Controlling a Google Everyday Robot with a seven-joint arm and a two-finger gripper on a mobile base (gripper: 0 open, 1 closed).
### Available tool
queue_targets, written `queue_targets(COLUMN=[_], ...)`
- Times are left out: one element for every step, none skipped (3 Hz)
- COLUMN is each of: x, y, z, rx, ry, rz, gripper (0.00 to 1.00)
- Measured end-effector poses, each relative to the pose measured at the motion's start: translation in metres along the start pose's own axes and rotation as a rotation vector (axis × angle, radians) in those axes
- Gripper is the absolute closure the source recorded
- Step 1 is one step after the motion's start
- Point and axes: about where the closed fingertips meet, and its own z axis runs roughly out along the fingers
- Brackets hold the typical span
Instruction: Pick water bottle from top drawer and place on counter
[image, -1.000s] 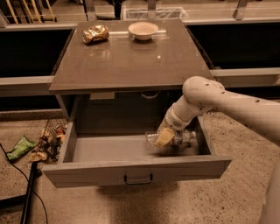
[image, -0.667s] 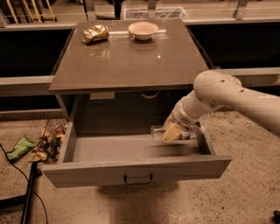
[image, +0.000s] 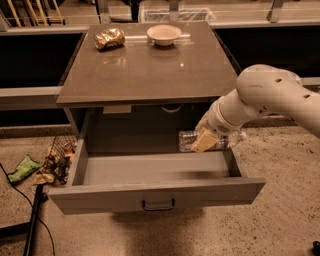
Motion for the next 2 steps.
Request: queue_targets(x=[-0.026, -0.066], y=[-0.021, -0.045], z=[-0.021, -0.066], rx=[0.041, 0.129], ry=[-0.052, -0.08], rz=[-0.05, -0.171], gripper=[1.0, 1.0])
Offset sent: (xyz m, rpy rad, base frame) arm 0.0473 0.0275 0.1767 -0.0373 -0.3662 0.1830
